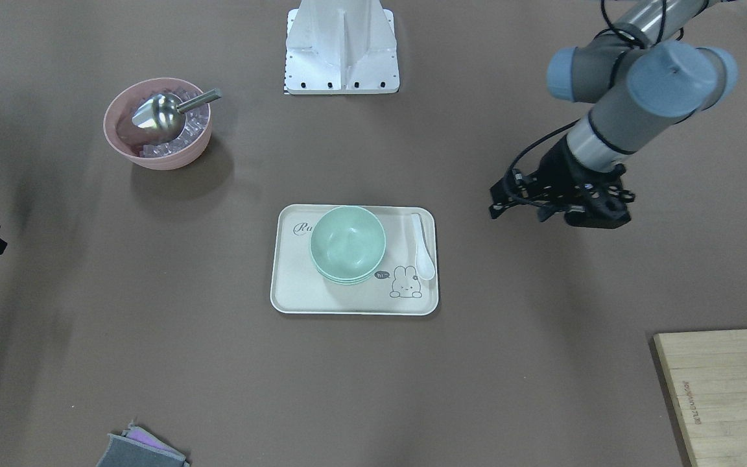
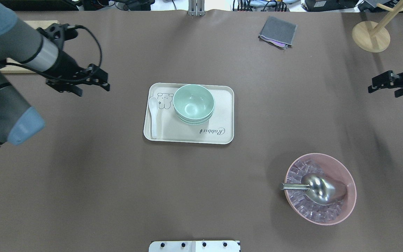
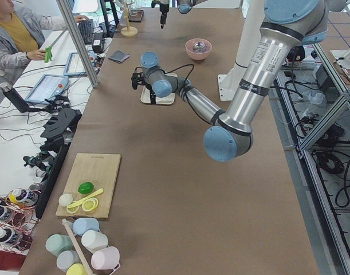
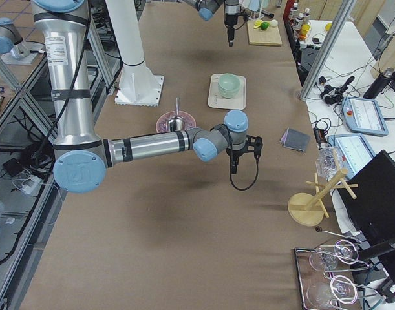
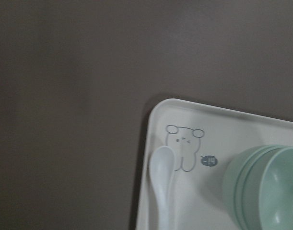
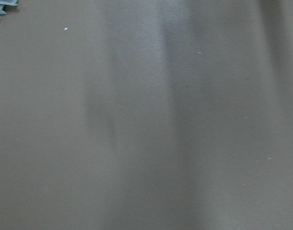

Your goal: Stack green bowls together

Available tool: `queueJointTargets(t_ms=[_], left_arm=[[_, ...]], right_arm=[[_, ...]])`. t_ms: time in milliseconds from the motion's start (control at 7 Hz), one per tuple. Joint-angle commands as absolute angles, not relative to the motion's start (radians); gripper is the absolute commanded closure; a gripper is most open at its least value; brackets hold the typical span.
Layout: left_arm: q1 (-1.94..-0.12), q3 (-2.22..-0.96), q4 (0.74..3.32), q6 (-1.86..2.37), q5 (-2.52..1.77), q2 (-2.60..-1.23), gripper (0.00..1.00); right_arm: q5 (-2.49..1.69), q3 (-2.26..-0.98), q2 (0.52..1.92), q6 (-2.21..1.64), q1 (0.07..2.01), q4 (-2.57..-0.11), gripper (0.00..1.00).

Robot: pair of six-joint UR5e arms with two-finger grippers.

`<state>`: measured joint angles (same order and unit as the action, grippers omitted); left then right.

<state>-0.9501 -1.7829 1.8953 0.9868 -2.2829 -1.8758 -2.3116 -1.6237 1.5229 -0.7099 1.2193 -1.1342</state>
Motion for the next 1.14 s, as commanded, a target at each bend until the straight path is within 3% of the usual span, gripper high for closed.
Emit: queueJointTargets(t_ms=[0, 429, 1000], left_arm=[[-1.095, -1.862, 1.887, 0.568, -2.286, -1.589, 0.02], [-1.25, -1.836, 1.894, 0.188, -2.322, -1.384, 0.02], [-1.462, -1.649, 1.888, -0.144, -2.338, -1.37, 0.02]], right_arm=[[-2.364, -1.55, 1.568, -0.476, 1.351, -1.138, 0.0], [-2.368, -1.439, 1.579, -0.241, 1.437, -1.141, 0.0], [-2.387, -1.388, 1.516, -0.063, 1.52, -1.301, 0.0]])
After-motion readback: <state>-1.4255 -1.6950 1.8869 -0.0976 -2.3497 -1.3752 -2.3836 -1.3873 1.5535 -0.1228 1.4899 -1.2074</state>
